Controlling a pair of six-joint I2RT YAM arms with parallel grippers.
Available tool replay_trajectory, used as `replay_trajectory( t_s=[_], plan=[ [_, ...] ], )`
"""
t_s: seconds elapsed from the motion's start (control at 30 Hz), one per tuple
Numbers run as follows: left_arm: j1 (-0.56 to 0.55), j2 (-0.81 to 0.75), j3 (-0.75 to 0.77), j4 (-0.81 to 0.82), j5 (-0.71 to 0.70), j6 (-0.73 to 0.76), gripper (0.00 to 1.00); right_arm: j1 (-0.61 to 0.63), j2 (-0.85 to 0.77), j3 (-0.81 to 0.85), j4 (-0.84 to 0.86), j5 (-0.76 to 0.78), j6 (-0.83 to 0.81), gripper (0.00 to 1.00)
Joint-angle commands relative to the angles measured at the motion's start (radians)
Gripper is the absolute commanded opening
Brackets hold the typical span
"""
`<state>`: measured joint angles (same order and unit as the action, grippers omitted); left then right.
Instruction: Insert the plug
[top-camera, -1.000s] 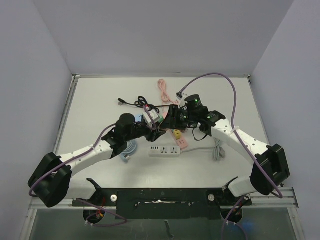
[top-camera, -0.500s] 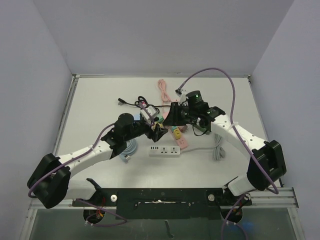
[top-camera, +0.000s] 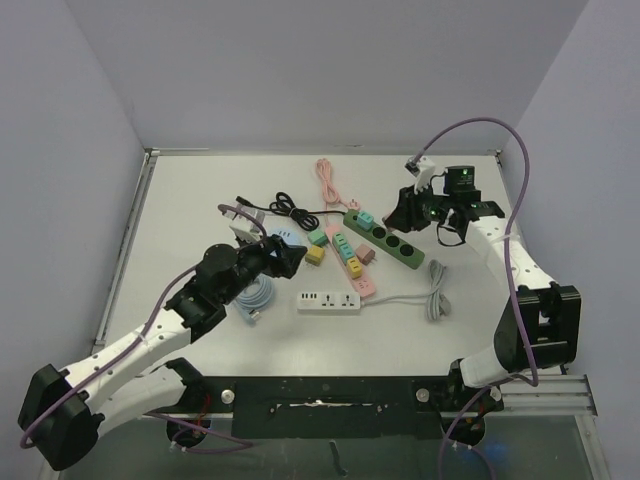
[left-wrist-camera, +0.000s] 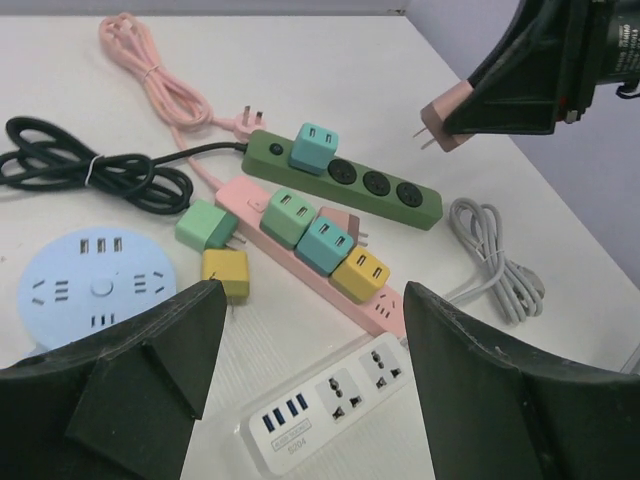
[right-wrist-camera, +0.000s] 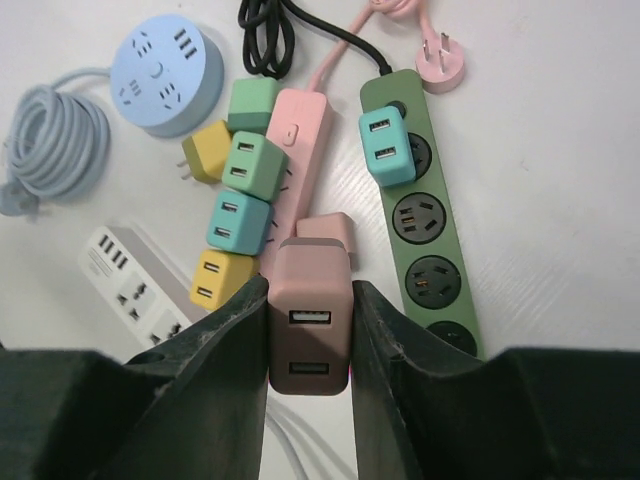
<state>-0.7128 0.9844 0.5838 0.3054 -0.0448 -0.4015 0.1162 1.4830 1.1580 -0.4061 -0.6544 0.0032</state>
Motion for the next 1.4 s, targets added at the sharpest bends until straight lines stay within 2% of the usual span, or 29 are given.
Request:
replay_trajectory(
  t_s=[0.0,0.17,0.3,0.7,1.1,1.37],
  plan=[
    [-0.002,-0.088,0.064,-0.240,-0.094,-0.068,0.71,0.000,-0.008,0.057,-0.015,-0.029,-0.288,0.00],
    [-0.002,-0.169,0.124,-0.441,-0.090,-0.029,0.71,-0.028,0.136,0.183,-0.191,-0.035,-0.466,0.00],
    [-0.002,-0.220,0.117,-0.505,-0.088,-0.024,0.73,-0.045,0.219,0.227,-0.202,-0.014,-0.488,0.00],
    [-0.004,-0.291,0.089,-0.503,-0.079,-0.013,0.73,0.019,0.370,0.273,-0.175,-0.061,-0.561,0.00],
    [-0.003,-0.322,0.054,-0.475,-0.060,-0.019,0.73,0.040,0.440,0.305,-0.154,0.080,-0.548,0.00],
    [-0.003,-0.322,0.047,-0.468,-0.058,-0.017,0.73,0.040,0.450,0.304,-0.134,0.111,-0.557,0.00]
  ],
)
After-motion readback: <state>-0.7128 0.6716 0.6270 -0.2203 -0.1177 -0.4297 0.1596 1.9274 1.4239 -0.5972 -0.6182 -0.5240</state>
